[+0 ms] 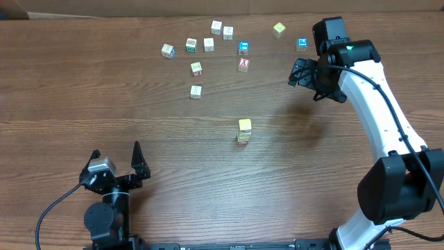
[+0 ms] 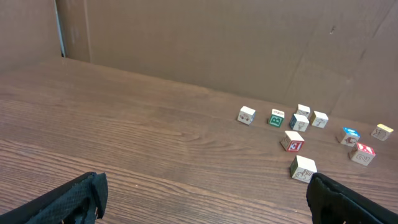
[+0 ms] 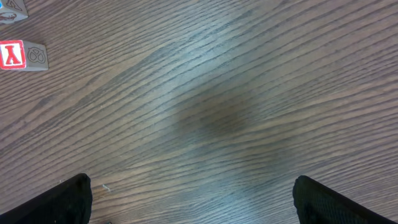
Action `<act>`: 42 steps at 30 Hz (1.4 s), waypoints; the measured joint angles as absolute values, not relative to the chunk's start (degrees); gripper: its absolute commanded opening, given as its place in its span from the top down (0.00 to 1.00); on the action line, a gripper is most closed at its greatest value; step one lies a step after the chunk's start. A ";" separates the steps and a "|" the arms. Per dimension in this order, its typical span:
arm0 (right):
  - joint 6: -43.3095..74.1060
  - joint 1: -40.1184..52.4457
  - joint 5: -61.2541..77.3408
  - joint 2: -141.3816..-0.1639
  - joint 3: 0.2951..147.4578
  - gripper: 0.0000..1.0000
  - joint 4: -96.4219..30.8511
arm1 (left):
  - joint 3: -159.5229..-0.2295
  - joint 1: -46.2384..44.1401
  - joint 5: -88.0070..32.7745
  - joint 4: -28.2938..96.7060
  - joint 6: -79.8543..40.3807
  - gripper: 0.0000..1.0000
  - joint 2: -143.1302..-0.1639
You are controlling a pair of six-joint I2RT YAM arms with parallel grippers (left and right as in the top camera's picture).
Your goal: Form a tower
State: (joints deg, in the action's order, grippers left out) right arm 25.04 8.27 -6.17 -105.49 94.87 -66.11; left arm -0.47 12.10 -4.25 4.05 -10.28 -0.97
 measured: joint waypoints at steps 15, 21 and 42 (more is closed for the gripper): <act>20.16 8.25 -6.96 -102.26 88.07 0.00 -51.22 | -0.47 12.10 -4.23 4.05 -10.28 0.00 -0.97; 18.33 8.01 -6.85 -90.72 69.08 0.00 -36.88 | -0.47 12.10 -4.23 4.05 -10.28 0.00 -0.95; 15.14 0.21 -2.52 -63.70 18.81 0.00 -5.28 | -0.47 12.10 -4.05 4.08 -10.28 0.01 -0.95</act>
State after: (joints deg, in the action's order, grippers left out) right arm 15.14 0.21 -2.52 -63.70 18.81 -5.28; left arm -0.47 12.10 -4.05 4.08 -10.28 -0.95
